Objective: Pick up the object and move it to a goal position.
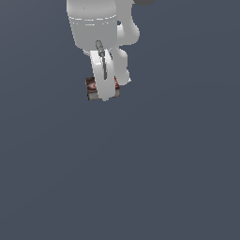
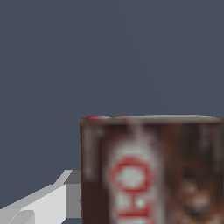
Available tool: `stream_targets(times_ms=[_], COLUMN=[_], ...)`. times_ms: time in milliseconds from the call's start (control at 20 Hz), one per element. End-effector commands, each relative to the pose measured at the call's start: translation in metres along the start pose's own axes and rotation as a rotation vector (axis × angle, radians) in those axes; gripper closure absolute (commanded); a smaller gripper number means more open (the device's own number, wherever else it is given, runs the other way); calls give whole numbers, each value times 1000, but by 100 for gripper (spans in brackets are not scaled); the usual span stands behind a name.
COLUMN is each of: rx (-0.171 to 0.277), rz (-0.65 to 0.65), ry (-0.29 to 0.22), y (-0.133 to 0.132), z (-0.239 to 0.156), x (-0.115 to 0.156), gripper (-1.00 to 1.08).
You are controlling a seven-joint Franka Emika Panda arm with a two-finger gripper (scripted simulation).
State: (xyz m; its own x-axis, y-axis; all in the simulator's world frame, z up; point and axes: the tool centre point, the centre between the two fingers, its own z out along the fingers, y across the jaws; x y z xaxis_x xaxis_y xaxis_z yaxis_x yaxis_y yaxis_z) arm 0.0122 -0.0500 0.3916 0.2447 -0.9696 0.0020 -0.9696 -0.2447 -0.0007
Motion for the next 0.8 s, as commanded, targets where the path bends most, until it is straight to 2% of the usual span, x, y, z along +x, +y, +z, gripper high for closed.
stream_targets(times_ms=[0, 400, 750], rx=[-1, -1, -1], rz=[-1, -3, -4], ry=[0, -1, -1], y=[-2, -9, -14], z=[-20, -71, -96], x=[4, 15, 20], gripper=[108, 108, 108])
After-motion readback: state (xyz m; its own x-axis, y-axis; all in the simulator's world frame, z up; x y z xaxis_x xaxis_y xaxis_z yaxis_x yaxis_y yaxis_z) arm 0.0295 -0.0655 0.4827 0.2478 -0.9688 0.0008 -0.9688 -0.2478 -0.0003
